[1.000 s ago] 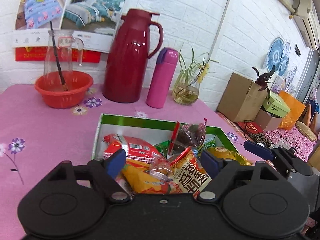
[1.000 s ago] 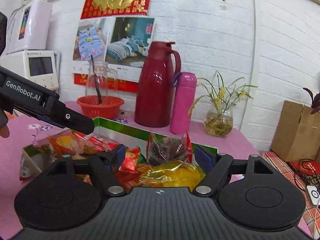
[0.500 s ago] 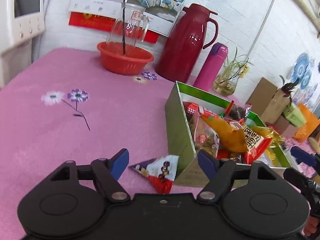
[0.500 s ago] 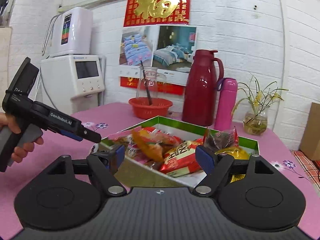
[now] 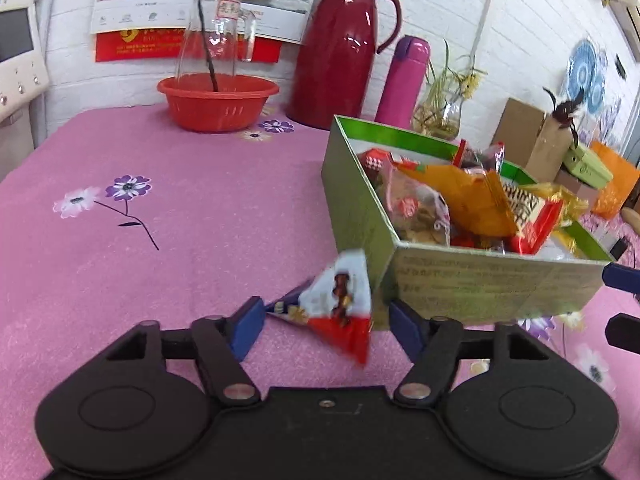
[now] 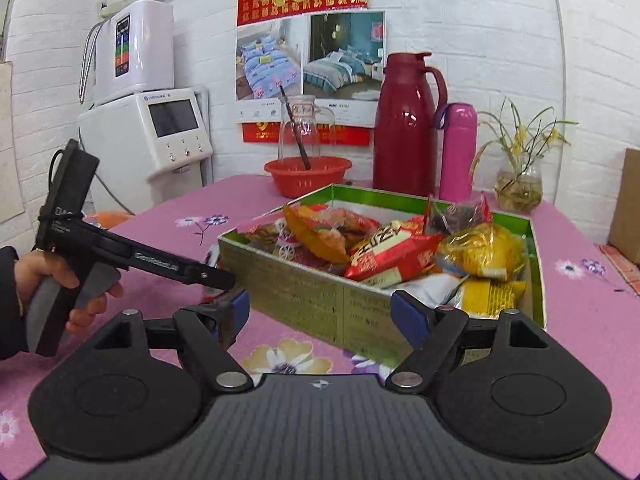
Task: Organize snacks
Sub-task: 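Move the left gripper back to the white chocolate-ball packet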
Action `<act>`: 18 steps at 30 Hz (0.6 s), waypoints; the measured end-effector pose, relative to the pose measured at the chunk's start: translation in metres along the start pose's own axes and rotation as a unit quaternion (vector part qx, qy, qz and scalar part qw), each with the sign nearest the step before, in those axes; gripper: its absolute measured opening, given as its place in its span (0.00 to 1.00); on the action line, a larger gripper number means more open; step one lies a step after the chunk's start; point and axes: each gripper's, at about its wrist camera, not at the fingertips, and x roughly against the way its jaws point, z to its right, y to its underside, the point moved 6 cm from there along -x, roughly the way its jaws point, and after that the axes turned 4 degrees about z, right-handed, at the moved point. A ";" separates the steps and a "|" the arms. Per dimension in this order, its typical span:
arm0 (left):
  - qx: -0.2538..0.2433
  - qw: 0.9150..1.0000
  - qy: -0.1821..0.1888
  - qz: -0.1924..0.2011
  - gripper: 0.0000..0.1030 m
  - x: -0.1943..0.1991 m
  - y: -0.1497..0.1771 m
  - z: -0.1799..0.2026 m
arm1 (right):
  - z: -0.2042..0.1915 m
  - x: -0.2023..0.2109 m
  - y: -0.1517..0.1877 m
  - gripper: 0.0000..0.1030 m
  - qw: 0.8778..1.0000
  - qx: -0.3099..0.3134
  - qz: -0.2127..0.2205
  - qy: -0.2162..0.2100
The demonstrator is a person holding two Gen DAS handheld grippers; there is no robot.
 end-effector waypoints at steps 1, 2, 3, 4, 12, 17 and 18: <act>-0.012 1.000 -0.009 0.003 0.39 0.001 0.002 0.001 | -0.002 0.000 0.002 1.00 1.000 0.000 -0.004 -0.004; -0.021 1.000 -0.013 0.004 0.13 0.001 0.004 0.001 | -0.004 0.000 0.004 1.00 1.000 0.001 -0.008 -0.009; -0.020 1.000 0.006 -0.003 0.00 0.003 0.006 0.003 | -0.007 0.001 0.006 1.00 1.000 0.002 -0.011 -0.013; -0.006 1.000 0.016 -0.008 0.00 0.005 0.008 0.003 | -0.009 0.001 0.008 1.00 1.000 0.003 -0.014 -0.017; 0.020 0.996 0.084 -0.021 0.00 0.030 0.025 0.017 | -0.018 0.003 0.017 1.00 0.999 0.004 -0.034 -0.035; 0.058 0.995 0.077 0.021 0.65 0.052 0.011 0.006 | -0.022 0.001 0.018 1.00 0.998 0.007 -0.039 -0.049; 0.068 0.994 0.075 0.031 0.62 0.054 0.004 0.002 | -0.024 0.000 0.018 1.00 0.998 0.009 -0.040 -0.051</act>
